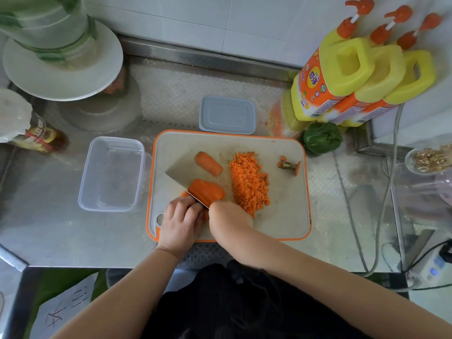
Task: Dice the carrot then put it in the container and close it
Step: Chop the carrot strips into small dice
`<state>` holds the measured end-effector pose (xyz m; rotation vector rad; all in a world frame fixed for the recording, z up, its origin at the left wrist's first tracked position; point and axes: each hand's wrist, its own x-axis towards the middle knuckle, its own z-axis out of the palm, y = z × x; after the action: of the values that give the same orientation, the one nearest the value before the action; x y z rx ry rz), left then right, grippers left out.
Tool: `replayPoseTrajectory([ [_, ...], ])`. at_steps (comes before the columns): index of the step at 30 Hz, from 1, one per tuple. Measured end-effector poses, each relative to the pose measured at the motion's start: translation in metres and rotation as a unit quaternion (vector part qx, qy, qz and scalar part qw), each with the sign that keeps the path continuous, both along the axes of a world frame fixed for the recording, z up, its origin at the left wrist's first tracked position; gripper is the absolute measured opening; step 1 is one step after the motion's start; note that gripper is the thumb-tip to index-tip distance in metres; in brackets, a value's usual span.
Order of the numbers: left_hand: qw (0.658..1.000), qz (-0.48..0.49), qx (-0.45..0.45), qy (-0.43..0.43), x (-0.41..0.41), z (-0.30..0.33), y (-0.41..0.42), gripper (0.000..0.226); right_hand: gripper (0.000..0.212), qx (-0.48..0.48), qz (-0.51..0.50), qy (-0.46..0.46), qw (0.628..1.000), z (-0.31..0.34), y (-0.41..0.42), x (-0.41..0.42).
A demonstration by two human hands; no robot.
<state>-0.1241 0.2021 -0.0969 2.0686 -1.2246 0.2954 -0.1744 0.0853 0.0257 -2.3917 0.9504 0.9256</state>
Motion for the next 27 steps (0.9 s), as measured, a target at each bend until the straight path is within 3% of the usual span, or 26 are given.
replayPoseTrajectory([
  [10,1.000,-0.003,-0.005,0.001,0.001,0.003,0.000,0.010,0.019,0.003,-0.010,-0.053,0.999,-0.011,-0.009,-0.010],
  [19,1.000,0.008,0.006,0.018,0.000,0.010,0.000,0.021,0.022,-0.015,0.005,-0.022,1.000,-0.016,-0.007,-0.033],
  [25,0.998,0.005,0.035,0.043,0.001,0.020,0.004,0.035,0.016,-0.015,-0.004,-0.085,0.996,-0.018,-0.009,-0.020],
  [27,0.999,-0.005,0.033,0.036,0.001,0.021,0.006,0.028,0.025,-0.004,0.005,-0.106,0.994,-0.019,-0.012,-0.021],
])
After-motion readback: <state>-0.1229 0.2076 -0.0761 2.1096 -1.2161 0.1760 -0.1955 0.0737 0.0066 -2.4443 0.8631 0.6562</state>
